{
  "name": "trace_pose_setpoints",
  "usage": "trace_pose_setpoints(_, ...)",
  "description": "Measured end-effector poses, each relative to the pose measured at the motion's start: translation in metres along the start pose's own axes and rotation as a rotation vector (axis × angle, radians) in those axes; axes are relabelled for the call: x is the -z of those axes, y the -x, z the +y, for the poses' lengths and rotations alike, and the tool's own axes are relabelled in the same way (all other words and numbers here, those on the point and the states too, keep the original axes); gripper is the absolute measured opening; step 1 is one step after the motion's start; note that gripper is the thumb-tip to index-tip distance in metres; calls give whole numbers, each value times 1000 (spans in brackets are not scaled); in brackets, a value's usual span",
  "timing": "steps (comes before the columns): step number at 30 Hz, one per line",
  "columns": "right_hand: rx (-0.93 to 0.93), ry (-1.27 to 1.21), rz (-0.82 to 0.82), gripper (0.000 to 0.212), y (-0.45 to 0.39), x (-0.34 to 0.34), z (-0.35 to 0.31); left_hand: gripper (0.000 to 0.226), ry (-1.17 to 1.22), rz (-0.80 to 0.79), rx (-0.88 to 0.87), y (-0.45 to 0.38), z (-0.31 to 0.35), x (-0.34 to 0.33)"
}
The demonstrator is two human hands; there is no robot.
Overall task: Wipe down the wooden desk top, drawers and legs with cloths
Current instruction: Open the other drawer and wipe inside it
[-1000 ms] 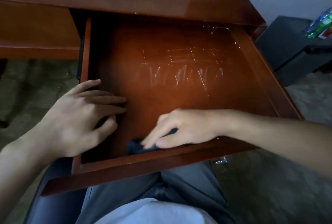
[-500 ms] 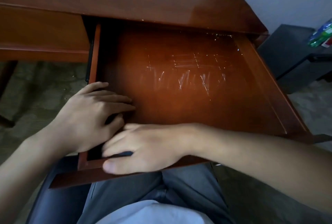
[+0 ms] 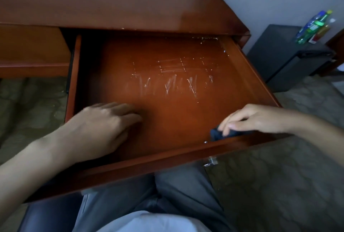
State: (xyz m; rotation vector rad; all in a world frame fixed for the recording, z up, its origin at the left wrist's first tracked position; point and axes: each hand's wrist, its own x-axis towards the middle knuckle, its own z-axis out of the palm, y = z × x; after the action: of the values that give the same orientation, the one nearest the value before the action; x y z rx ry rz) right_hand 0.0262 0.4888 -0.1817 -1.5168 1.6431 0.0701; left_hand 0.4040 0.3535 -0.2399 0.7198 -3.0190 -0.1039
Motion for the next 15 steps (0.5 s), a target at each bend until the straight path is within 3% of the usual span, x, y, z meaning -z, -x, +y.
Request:
trace_pose_setpoints(4, -165, 260, 357, 9, 13, 23, 60, 56, 116, -152, -203, -28, 12, -5)
trace_pose_setpoints(5, -208, 334, 368, 8, 11, 20, 69, 56, 88, -189, -240, -36, 14, -9)
trace_pose_setpoints(7, -257, 424, 294, 34, 5, 12, 74, 56, 14, -287, -270, -47, 20, -17)
trace_pose_setpoints(8, -244, 398, 272, 37, 3, 9, 69, 57, -12, -337, -272, -50, 23, -18)
trace_pose_setpoints(12, 48, 213, 394, 24, -21, -3, 41, 58, -32, -405, -269, -52, 32, -17)
trace_pose_setpoints(15, 276, 204, 299, 24, -48, -17, 4, 57, -2, -319, -245, -47, 30, -23)
